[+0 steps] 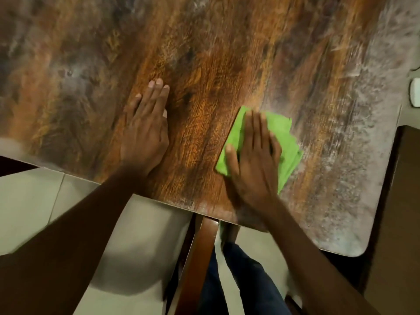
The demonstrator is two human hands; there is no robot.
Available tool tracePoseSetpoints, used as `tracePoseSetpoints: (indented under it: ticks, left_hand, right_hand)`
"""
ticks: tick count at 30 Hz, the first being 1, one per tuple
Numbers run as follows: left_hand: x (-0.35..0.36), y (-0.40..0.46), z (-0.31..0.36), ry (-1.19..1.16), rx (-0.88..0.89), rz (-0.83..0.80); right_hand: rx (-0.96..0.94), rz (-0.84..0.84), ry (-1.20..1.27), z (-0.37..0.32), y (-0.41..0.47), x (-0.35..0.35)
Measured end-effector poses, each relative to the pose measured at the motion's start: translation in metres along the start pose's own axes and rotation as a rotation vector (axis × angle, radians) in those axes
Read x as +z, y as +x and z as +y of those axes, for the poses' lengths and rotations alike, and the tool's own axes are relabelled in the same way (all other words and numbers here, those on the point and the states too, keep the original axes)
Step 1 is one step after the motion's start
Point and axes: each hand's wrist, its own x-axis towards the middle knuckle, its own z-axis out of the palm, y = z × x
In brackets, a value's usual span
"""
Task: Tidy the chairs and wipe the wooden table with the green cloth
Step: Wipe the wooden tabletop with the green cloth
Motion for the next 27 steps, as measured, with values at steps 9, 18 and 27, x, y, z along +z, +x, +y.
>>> tracePoseSetpoints:
  ticks: [9, 18, 27]
  left_hand:
    - [0.005, 0.001, -0.001, -0.075, -0.012, 0.067]
    - [-0.009, -0.001, 0.010, -0.069, -0.031, 0.014]
    - [-0.004, -0.001, 0.011, -0.024, -0.025, 0.032]
  right_hand:
    - [-0.009, -0.048, -0.037, -0.110, -0.025, 0.037]
    - [-0.179, -0.080, -0.065, -0.025, -0.083, 0.018]
    - [-0.054, 0.001, -0.001, 0.052, -0.025, -0.010]
